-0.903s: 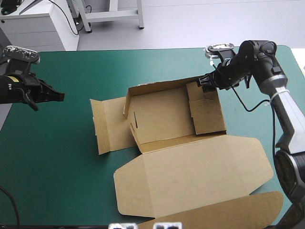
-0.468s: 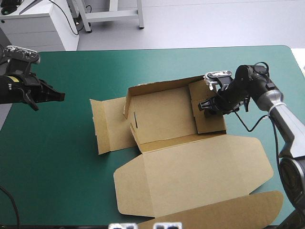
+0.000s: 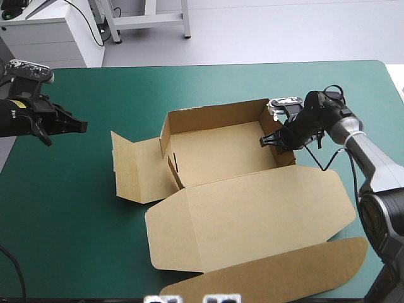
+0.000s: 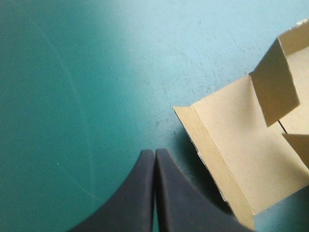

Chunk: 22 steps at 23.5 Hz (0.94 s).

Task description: Fold the box

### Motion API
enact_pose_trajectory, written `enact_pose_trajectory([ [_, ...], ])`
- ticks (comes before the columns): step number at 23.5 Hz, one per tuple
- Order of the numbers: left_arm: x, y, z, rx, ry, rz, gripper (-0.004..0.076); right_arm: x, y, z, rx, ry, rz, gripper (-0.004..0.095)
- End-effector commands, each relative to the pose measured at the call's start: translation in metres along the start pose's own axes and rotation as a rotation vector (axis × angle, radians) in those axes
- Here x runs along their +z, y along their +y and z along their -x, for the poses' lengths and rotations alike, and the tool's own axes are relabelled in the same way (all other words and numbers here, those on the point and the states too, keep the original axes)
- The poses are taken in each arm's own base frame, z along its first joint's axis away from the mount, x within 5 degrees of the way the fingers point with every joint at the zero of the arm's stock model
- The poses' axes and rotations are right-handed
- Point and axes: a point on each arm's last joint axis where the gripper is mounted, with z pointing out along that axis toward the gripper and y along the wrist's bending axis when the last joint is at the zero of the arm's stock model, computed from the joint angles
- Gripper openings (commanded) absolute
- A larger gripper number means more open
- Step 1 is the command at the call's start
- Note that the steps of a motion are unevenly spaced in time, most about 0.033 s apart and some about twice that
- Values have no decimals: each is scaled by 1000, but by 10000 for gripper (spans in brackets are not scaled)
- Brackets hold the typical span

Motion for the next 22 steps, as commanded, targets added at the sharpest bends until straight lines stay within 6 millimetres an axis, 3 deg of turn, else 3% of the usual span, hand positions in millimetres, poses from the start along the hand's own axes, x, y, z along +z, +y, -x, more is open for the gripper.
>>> enact_pose_trajectory([
  [1,-17,-4,9,2,-107,14,-9,-23,7,2,2,-37,38,-14],
  [7,-17,-4,9,1,-111,13,-9,-23,6,-8,-16,66,22,-14],
  [13,-12,-2,8,0,-106,22,-9,-44,10,-5,-25,-38,21,-14],
  [15,-4,0,2,0,-84,36,-9,-66,9,-11,-53,-77,14,-14],
  [18,20,6,-15,-11,-18,72,-9,-121,-6,-28,-29,-198,28,-14],
  [22,41,19,-34,-115,7,108,-8,-173,-22,-51,19,-346,124,-14],
])
